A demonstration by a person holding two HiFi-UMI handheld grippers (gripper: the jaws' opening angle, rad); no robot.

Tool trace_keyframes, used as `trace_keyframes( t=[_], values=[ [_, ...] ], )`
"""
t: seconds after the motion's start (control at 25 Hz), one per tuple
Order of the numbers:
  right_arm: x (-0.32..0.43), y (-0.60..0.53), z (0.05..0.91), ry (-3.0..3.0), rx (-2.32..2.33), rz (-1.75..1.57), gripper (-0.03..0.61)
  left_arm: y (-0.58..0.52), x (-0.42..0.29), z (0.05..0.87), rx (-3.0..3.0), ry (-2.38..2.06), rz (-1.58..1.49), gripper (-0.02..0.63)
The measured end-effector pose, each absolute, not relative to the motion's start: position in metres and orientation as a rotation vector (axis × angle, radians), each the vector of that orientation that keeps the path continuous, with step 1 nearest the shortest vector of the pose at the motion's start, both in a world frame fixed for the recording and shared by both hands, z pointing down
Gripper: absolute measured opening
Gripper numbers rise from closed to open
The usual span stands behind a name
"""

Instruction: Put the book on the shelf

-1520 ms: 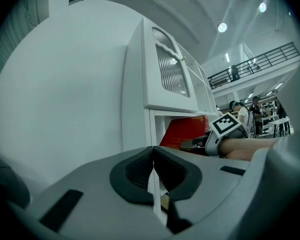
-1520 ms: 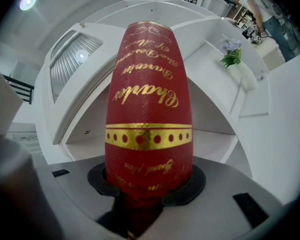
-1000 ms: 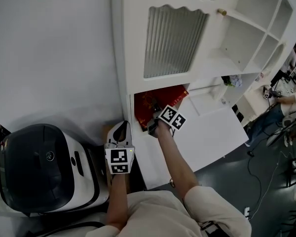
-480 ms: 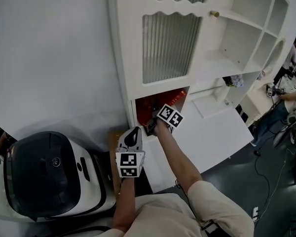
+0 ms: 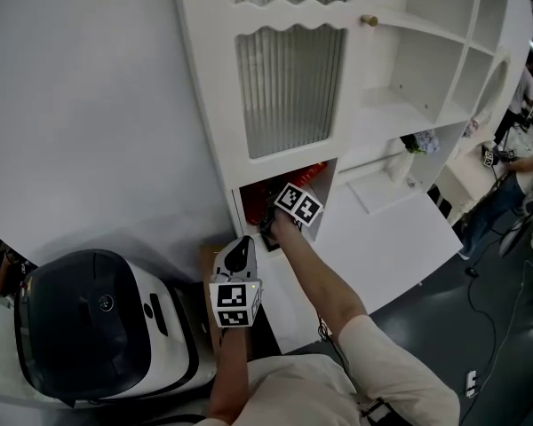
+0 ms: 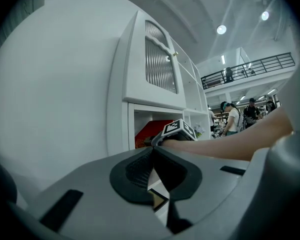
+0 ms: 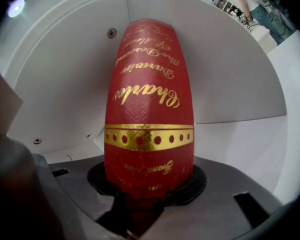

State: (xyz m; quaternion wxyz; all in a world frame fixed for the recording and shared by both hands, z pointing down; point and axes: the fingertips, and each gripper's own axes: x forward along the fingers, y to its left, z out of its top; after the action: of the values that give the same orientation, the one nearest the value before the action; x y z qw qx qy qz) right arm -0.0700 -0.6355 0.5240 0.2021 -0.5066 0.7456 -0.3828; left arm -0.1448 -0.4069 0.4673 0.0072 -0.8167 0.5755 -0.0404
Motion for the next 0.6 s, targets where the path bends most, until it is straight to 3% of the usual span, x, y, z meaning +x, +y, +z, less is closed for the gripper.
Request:
trace_keyframes(
  t=[0.6],
  values=[
    [-0.079,-0.659,0.529,2.041,-1.41,-1.084,0.204,-0.411,-0.163,0.47,-2.546,1.86,-0.113,0.017]
  ],
)
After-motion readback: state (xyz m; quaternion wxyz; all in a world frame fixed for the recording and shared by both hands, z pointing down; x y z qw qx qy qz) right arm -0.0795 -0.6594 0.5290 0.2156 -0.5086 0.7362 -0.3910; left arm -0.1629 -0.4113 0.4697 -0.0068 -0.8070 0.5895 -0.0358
